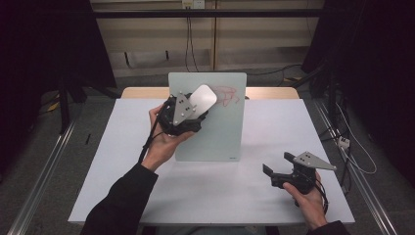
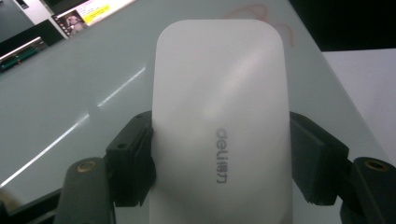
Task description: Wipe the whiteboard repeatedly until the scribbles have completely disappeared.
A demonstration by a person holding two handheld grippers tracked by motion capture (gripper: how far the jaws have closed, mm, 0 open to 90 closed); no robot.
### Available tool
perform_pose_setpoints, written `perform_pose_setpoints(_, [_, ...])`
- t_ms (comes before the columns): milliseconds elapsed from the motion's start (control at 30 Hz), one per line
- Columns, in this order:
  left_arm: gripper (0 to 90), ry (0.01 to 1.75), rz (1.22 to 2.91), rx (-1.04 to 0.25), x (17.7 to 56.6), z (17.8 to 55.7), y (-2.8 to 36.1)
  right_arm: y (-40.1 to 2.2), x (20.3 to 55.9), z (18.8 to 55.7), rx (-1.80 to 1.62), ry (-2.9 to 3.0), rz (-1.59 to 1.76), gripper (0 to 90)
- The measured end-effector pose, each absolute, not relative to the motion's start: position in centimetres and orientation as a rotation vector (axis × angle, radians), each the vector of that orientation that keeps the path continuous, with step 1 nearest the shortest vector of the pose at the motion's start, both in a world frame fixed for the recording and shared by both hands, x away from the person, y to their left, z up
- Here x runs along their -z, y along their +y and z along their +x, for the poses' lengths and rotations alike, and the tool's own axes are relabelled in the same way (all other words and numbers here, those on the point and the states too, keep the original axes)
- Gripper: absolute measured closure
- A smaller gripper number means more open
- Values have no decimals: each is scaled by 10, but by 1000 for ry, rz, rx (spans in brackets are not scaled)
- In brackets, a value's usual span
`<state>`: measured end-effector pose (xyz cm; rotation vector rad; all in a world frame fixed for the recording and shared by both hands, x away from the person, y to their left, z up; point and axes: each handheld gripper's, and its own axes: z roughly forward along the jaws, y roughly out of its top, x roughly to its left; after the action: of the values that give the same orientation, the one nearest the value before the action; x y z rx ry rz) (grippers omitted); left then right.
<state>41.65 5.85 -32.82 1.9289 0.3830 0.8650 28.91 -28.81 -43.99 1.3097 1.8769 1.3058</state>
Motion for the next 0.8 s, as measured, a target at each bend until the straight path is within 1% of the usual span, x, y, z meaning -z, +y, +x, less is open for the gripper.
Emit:
perform_pose_setpoints(200, [311,343,1975,-825,344,409,44,-288,440,289,-1307,1876,1311,59])
perform_pose_setpoints(333, [311,335,1985,-811,346,408,41,-288,440,289,-1307,1876,1310,59])
perform_pose_setpoints(400, [312,331,1989,-801,343,410,42,-288,440,289,-1307,1876,1310,59])
perform_pose_setpoints(600, [312,358,1956,-846,321,419,50,-288,440,289,-1308,1876,1308,59])
perform_pose_setpoints(800, [312,429,1898,-885,299,429,66,-289,440,289,-1310,1875,1310,59])
